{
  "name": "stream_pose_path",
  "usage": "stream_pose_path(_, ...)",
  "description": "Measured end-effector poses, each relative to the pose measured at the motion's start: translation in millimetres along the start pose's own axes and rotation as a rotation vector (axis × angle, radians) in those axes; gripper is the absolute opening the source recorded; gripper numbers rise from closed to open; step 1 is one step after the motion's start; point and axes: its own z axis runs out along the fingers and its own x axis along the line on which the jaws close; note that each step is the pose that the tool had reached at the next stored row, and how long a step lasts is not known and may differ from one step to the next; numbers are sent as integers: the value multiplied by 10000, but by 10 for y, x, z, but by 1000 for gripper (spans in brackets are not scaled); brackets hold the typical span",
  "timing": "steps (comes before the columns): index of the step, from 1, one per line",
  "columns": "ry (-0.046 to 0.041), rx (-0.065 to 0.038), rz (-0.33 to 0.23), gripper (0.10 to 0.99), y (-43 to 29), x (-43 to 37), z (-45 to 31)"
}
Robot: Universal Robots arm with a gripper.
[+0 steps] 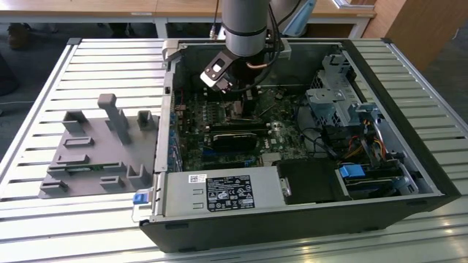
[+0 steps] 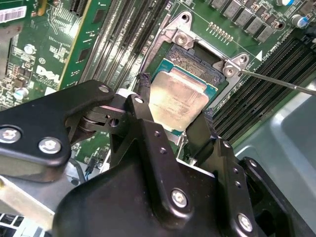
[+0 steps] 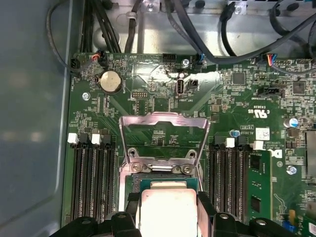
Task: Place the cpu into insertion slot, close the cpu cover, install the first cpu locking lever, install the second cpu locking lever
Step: 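Place the cpu into insertion slot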
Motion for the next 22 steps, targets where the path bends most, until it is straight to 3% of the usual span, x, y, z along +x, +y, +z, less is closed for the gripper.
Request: stream_pose_path(22,-11,-2,136,541,-41,54,149)
